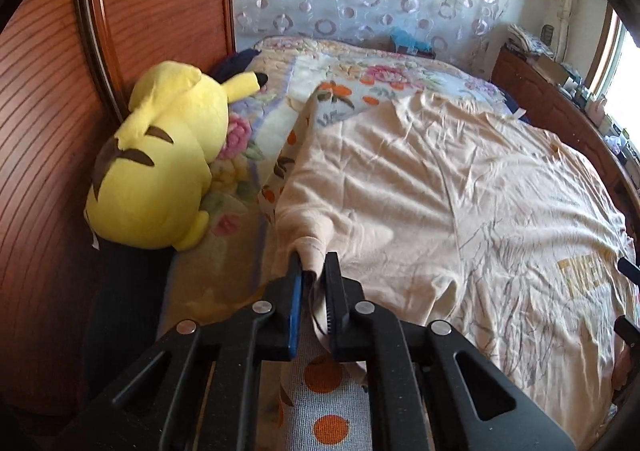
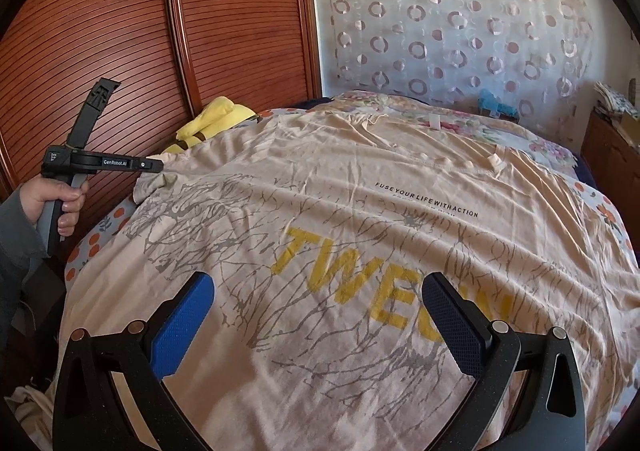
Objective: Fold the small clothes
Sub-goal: 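Fold the gripped side edge over toward the shirt center, open left tool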
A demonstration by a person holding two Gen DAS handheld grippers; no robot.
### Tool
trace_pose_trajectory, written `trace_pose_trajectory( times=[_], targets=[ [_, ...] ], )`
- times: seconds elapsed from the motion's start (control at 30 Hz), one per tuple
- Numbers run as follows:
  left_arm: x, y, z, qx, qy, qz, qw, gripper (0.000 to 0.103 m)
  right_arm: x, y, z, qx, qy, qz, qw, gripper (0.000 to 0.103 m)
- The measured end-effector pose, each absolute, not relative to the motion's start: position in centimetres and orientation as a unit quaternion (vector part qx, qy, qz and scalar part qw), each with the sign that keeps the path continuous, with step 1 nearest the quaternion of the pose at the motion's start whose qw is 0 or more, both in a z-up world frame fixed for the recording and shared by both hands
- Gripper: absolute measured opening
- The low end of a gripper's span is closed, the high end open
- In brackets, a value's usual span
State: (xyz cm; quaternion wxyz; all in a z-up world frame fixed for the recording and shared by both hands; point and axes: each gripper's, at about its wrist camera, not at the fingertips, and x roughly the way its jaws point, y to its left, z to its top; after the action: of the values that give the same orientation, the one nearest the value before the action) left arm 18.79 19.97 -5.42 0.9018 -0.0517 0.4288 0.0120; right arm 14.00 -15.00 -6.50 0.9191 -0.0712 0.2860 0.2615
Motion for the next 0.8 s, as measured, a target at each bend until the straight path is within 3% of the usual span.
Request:
trace_pose_trajectory(
  times=[0.2,0.57,0.63,0.7,0.77,0.8],
  targets=[
    [19.3,18.6,-2.7,-0.053,0.4,-0.02,0.915,0.007,13.9,-14.7,-6.5,-0.079,0.284,0.261,0.919,0.103],
    [20.6,7.4,1.3,-0.009,0.385,-0.15,0.911,0.007,13.8,-17.1,-5.4,-0.071,0.265,0.243,0.931,0.103],
    [20.5,6.3,1.5,0.008,0.39,-0.145,0.909,0.014,13.8,-17.8,-5.3,-0.067,0.264,0.237,0.932,0.103],
    [20.0,5.6,1.7,0.026,0.38,-0.147,0.913,0.046,14.1,-18.5,-5.2,-0.061,0.266,0.234,0.933,0.103],
    [19.5,5.7,1.5,0.038,0.375,-0.147,0.914,0.049,14.3,-18.8,-5.2,-0.061,0.267,0.231,0.934,0.103],
    [19.4,6.1,1.2,0.039,0.379,-0.145,0.913,0.058,14.4,-18.9,-5.2,-0.061,0.267,0.229,0.934,0.103]
  ],
)
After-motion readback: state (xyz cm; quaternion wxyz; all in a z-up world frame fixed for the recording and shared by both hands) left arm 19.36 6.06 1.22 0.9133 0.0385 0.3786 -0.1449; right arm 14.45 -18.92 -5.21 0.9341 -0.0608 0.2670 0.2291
